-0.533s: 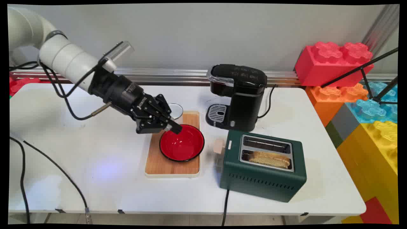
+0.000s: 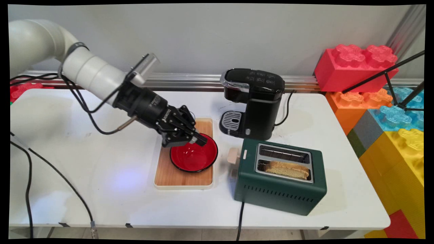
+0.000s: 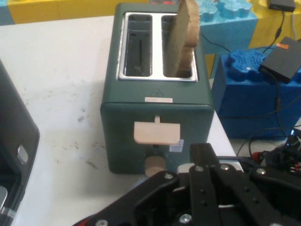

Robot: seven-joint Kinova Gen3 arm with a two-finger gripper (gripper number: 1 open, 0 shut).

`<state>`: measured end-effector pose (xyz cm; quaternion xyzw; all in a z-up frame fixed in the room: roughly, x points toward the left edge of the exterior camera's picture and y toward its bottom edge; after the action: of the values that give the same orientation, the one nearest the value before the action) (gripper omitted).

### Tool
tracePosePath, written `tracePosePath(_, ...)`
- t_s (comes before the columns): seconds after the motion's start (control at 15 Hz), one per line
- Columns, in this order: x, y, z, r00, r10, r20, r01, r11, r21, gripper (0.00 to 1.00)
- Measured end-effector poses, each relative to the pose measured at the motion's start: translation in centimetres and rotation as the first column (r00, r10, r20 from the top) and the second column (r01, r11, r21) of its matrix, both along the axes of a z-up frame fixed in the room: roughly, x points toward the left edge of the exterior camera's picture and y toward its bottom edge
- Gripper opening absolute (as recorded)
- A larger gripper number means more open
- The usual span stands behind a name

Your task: Press the toaster switch

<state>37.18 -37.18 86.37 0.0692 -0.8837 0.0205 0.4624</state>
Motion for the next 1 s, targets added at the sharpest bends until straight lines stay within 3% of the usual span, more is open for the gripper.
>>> tracePosePath(1.0,-4.8,-1.6,-3.4,1.000,0.016,0.003,-0.016,1.000,-0.009,0.00)
